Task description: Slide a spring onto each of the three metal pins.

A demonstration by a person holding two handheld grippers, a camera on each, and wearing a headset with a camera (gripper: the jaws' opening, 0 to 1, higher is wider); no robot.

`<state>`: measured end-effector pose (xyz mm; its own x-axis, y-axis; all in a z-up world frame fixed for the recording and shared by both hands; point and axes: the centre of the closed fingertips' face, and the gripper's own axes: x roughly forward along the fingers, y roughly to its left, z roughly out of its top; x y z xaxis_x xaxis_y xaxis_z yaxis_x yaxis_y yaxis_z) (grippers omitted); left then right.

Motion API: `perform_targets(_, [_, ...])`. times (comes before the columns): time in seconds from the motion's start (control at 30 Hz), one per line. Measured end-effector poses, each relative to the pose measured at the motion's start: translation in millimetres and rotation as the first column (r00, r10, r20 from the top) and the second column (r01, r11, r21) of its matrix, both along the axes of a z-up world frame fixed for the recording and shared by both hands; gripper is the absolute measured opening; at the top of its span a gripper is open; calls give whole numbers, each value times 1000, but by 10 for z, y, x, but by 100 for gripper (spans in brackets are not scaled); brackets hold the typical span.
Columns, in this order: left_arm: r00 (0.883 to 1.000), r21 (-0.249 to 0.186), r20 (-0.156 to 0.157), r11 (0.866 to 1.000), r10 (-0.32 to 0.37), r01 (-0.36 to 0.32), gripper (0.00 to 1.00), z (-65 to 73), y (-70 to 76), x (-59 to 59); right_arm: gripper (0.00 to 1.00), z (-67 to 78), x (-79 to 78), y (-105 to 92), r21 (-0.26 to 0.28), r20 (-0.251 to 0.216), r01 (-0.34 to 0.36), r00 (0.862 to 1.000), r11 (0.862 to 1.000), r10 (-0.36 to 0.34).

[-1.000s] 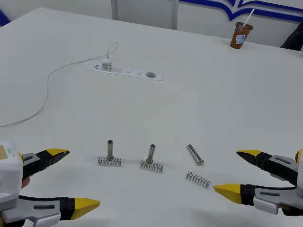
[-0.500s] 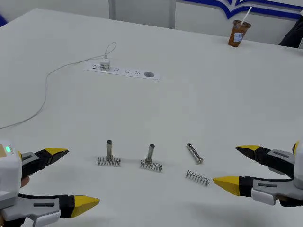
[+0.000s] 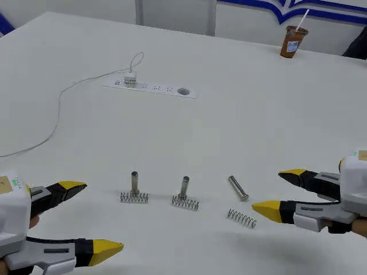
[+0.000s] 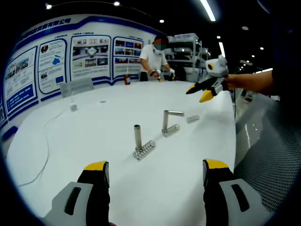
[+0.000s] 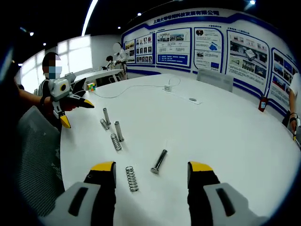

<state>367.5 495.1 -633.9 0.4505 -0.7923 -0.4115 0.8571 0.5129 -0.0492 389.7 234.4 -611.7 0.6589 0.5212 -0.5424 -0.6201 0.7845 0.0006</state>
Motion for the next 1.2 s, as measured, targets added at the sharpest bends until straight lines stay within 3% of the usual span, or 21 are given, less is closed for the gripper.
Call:
perform_targets(0.3, [1000, 0, 2, 1000, 4, -4, 83, 24, 5, -13, 52, -120, 252, -3, -46, -57, 44, 997, 998, -47])
perform_targets(0.73, [1000, 5, -6, 1000, 5, -5, 82, -10, -2, -39, 36, -337, 489, 96, -144, -143, 81, 985, 986, -102])
perform_targets(1.2, [1000, 0, -6, 1000, 3, -3, 82, -14, -13, -50, 22, -571, 608, 184, -197, -228, 141, 956, 970, -185])
